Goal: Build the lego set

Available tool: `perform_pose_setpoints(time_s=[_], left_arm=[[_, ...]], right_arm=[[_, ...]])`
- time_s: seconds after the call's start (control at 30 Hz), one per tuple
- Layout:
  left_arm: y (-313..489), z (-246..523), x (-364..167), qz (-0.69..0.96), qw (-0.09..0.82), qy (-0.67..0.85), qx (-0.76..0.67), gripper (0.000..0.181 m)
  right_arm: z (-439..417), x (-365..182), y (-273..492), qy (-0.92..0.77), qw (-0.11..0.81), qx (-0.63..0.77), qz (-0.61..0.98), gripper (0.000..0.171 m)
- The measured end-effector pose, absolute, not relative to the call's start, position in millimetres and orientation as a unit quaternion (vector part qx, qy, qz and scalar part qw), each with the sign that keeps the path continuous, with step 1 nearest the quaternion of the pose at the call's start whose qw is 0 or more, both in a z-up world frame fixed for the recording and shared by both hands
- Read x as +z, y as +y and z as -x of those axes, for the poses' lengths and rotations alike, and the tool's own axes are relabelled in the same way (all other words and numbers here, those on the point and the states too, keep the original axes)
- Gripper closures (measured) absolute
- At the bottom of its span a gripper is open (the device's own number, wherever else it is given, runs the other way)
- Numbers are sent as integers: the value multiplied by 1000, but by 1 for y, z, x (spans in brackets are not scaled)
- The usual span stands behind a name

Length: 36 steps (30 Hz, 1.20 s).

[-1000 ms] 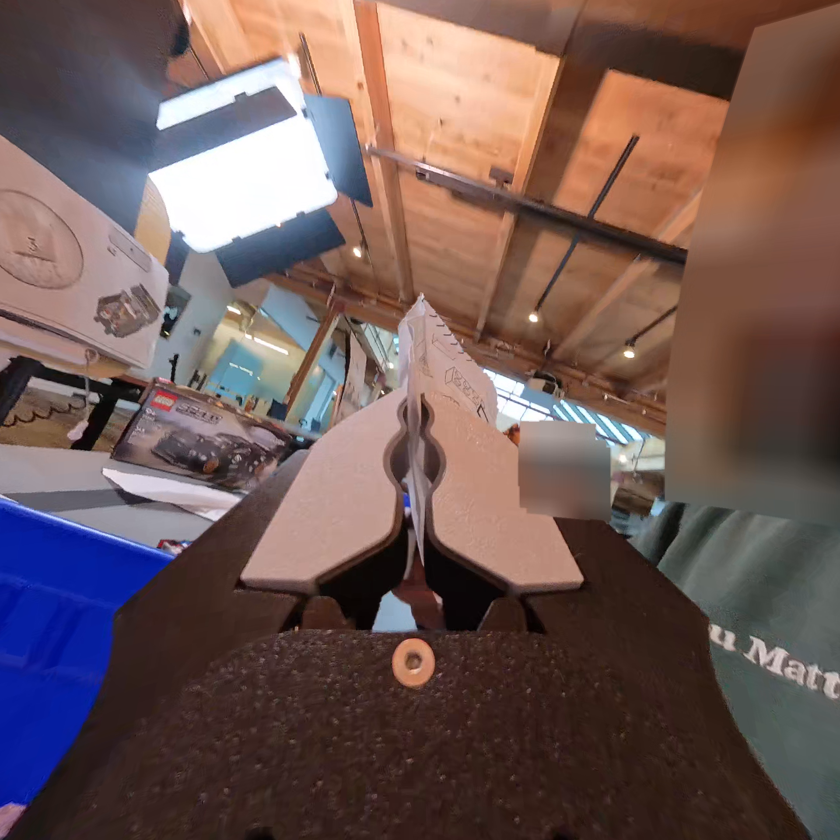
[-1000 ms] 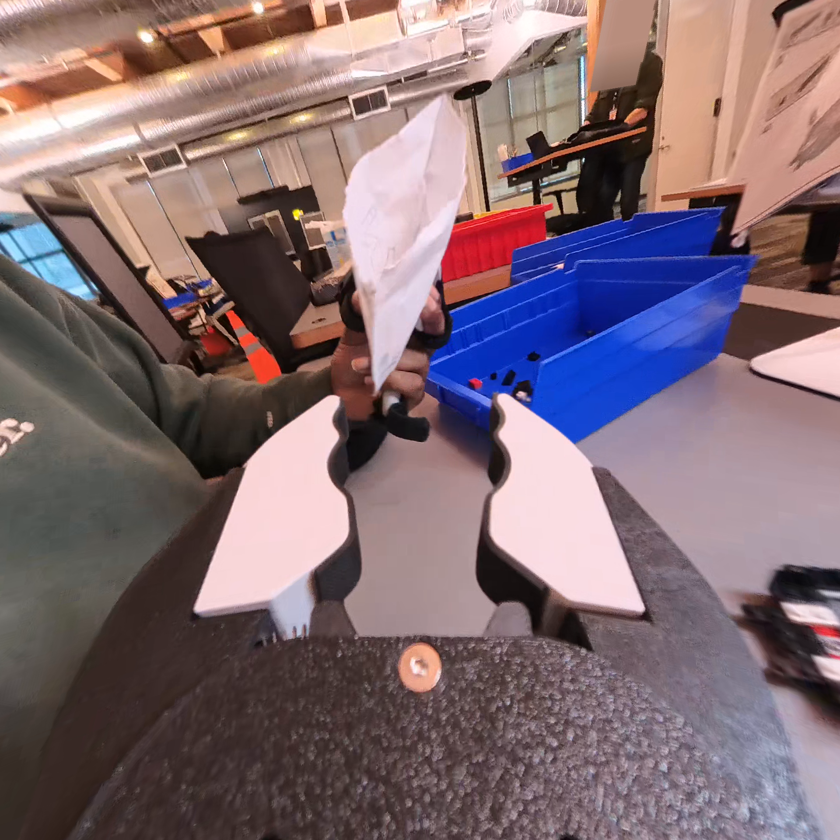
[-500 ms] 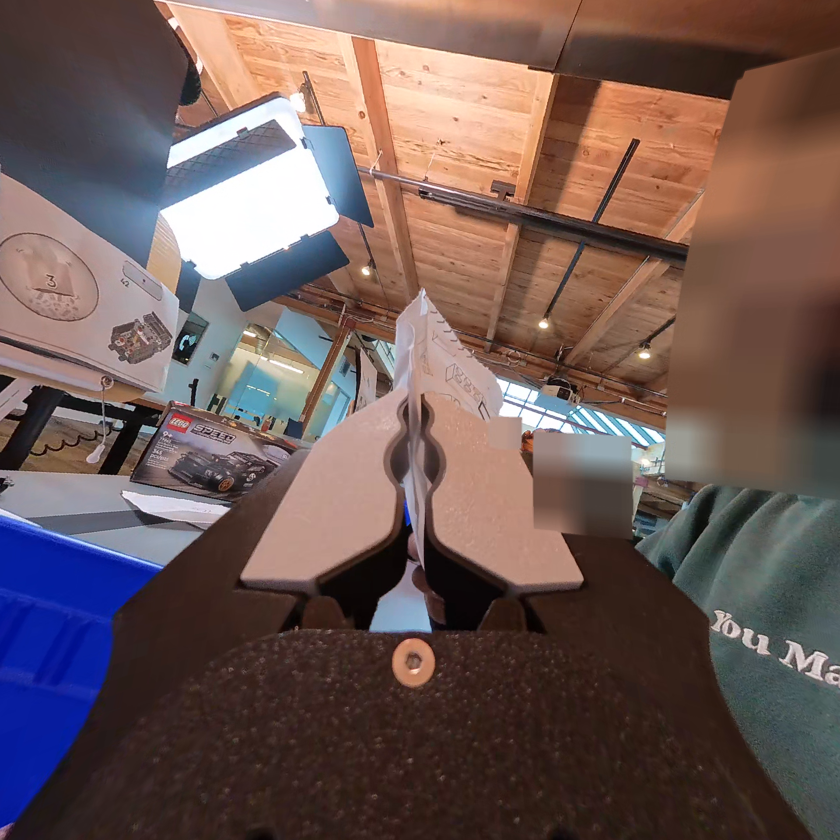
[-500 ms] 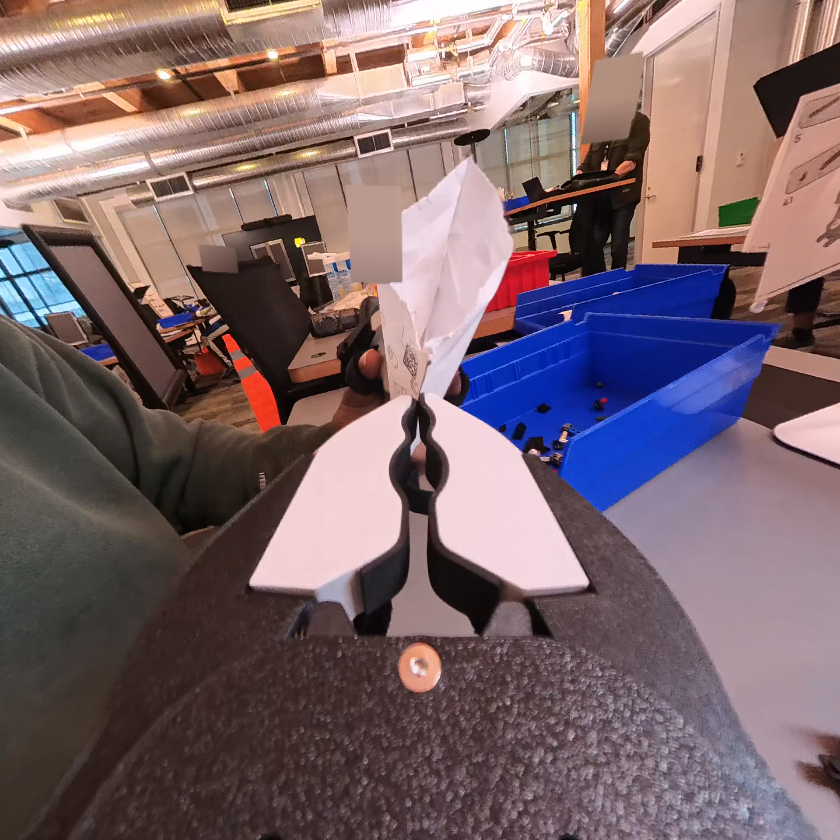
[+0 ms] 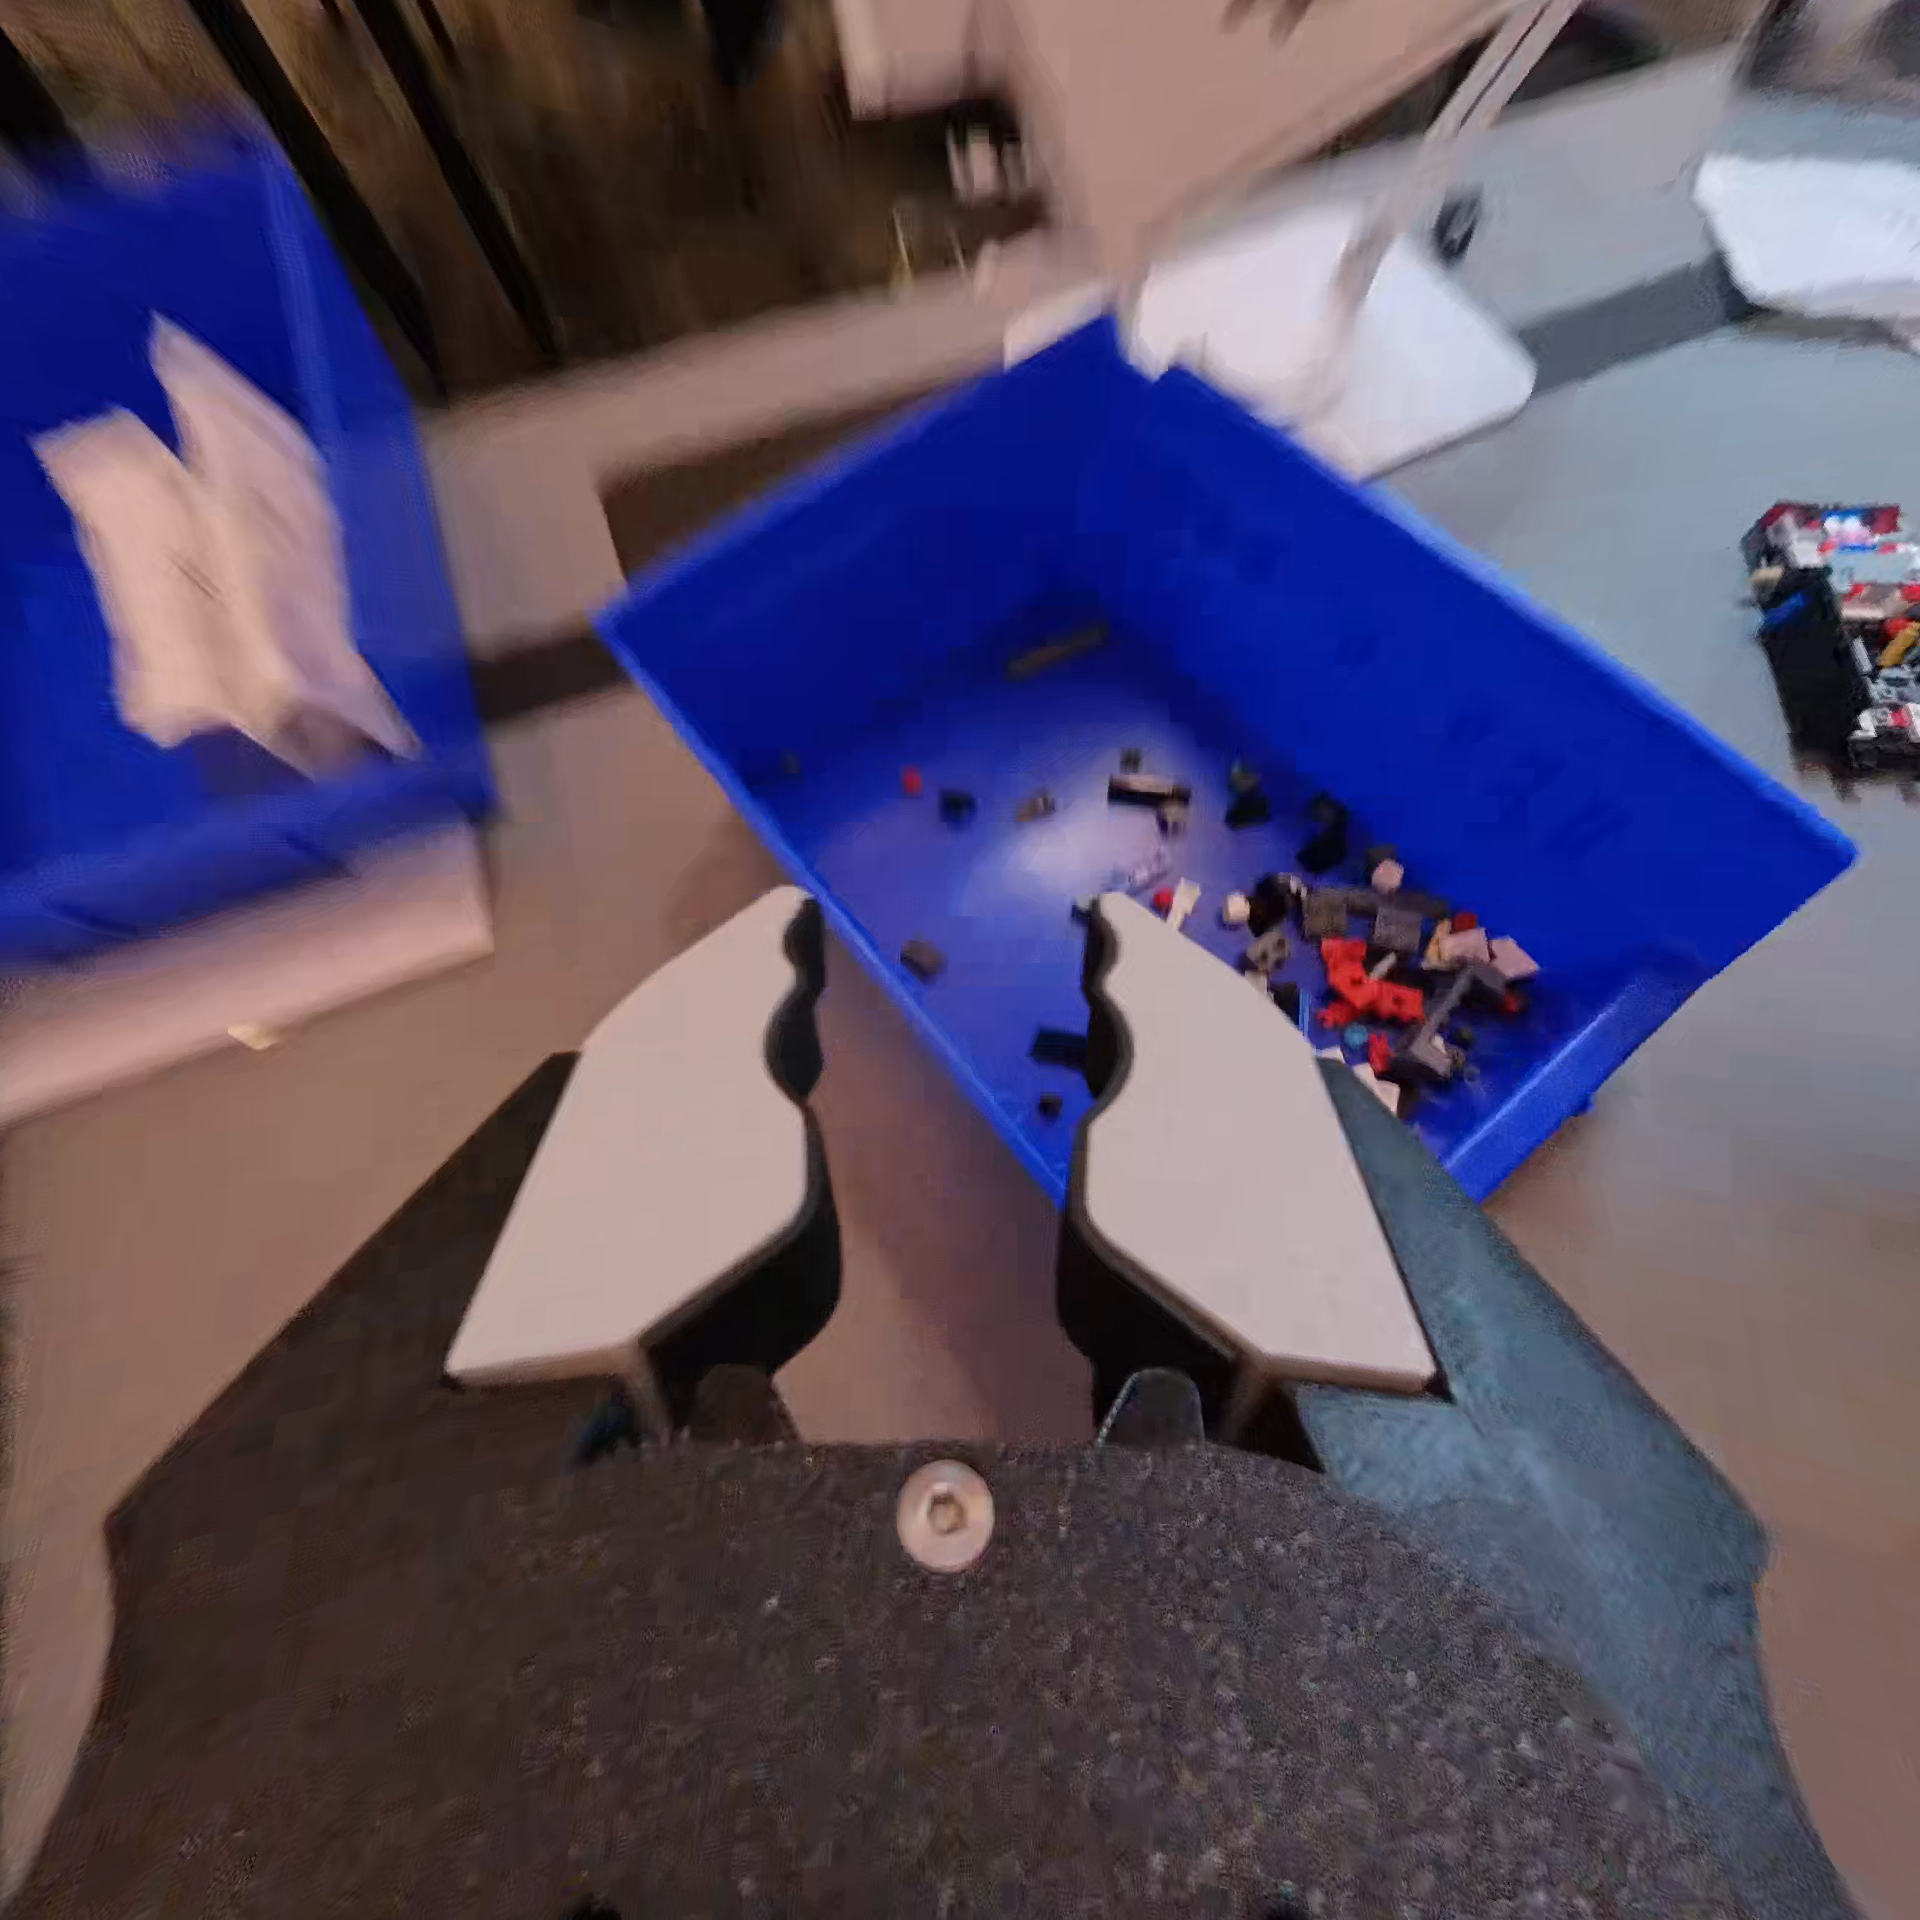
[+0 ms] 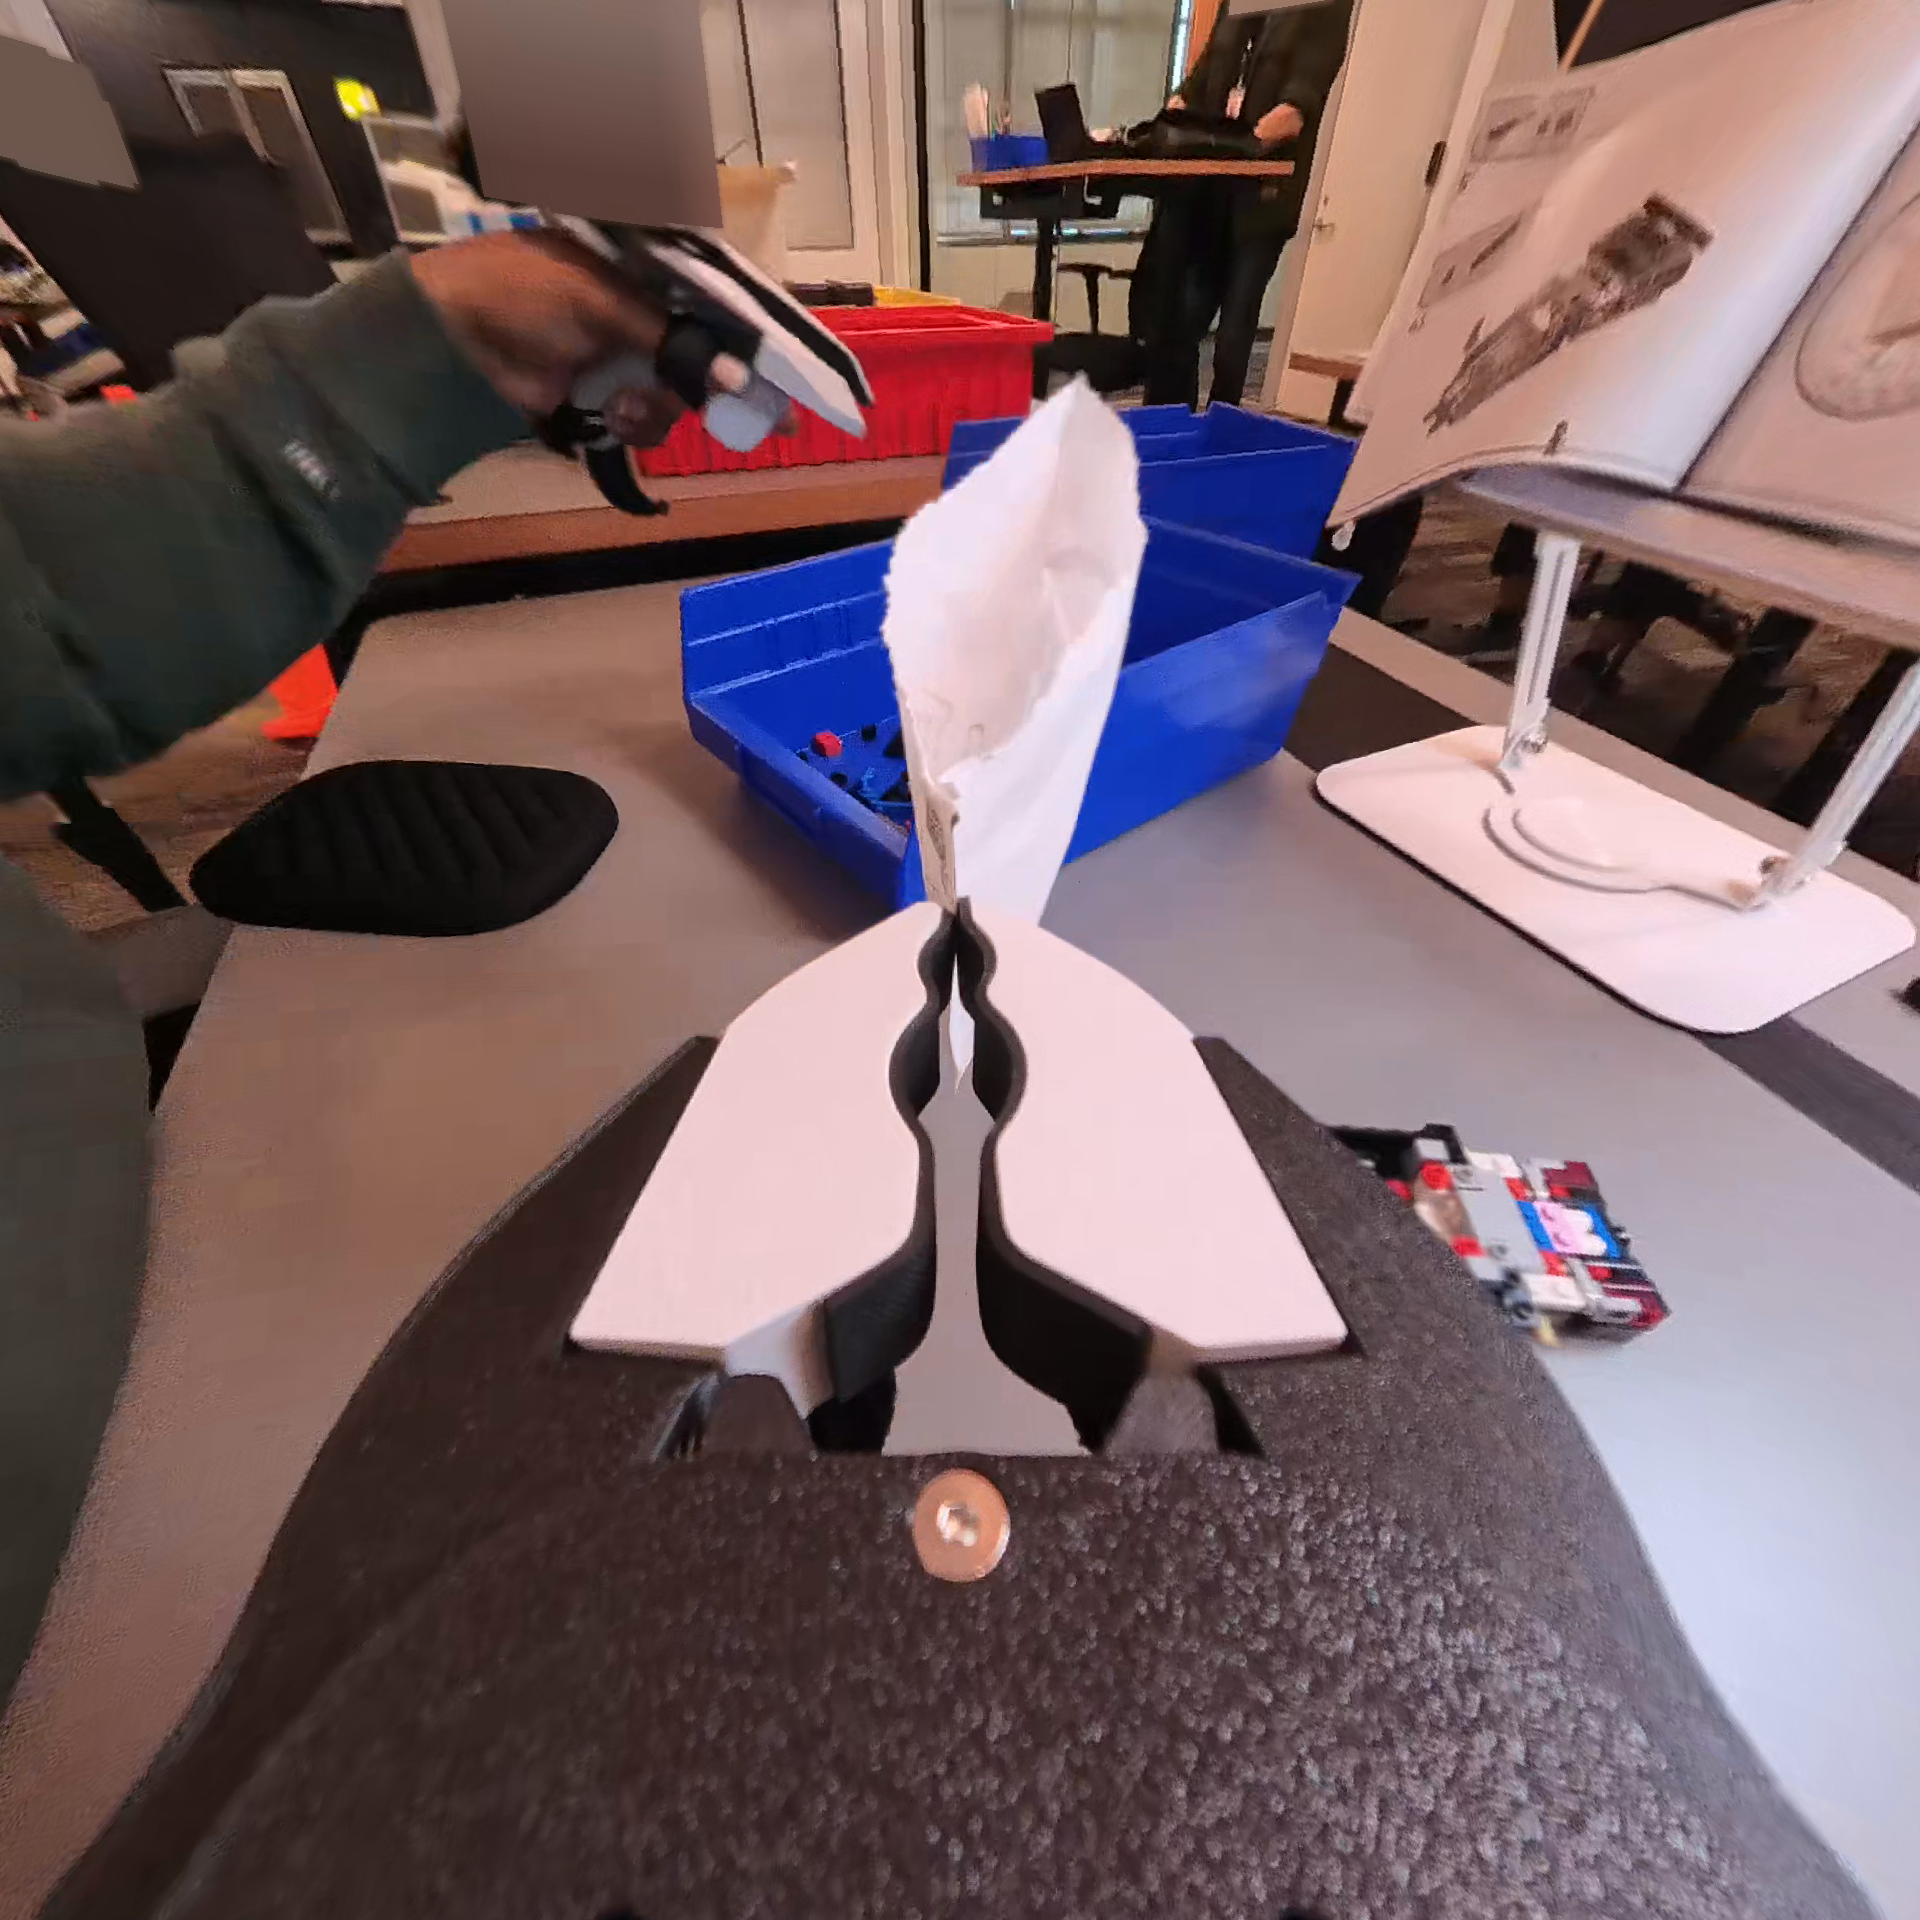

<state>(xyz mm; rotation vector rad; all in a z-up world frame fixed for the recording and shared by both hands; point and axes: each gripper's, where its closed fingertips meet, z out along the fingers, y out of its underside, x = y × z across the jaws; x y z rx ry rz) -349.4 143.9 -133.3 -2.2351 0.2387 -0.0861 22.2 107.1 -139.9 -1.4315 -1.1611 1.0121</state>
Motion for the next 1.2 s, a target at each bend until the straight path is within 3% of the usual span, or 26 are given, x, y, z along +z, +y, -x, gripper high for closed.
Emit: perform_pose_setpoints(time_s=[0.07, 0.13, 0.2, 0.33, 0.47, 0.7, 0.97, 1.2], left_arm=[[156, 361, -177, 944, 311, 59, -95, 112], [166, 367, -204, 965, 233, 33, -117, 111], [173, 376, -221, 978, 176, 13, -109, 118], [179, 370, -221, 982, 125, -6, -140, 163], [169, 372, -223, 990, 81, -7, -116, 172], [169, 372, -218, 991, 112, 18, -72, 173], [181, 373, -135, 961, 269, 53, -28, 176], [169, 377, -114, 953, 294, 70, 11, 176]], right_arm=[[-19, -151, 102, -487, 476, 424, 597, 171], [-18, -160, 99, -501, 468, 409, 602, 171], [-18, -165, 95, -504, 462, 407, 605, 171], [-18, -172, 89, -500, 447, 421, 611, 171], [-16, -172, 83, -503, 445, 425, 606, 171], [-17, -170, 81, -508, 452, 419, 602, 171], [-17, -175, 81, -509, 446, 419, 605, 171], [-13, -182, 76, -519, 433, 420, 606, 171]])
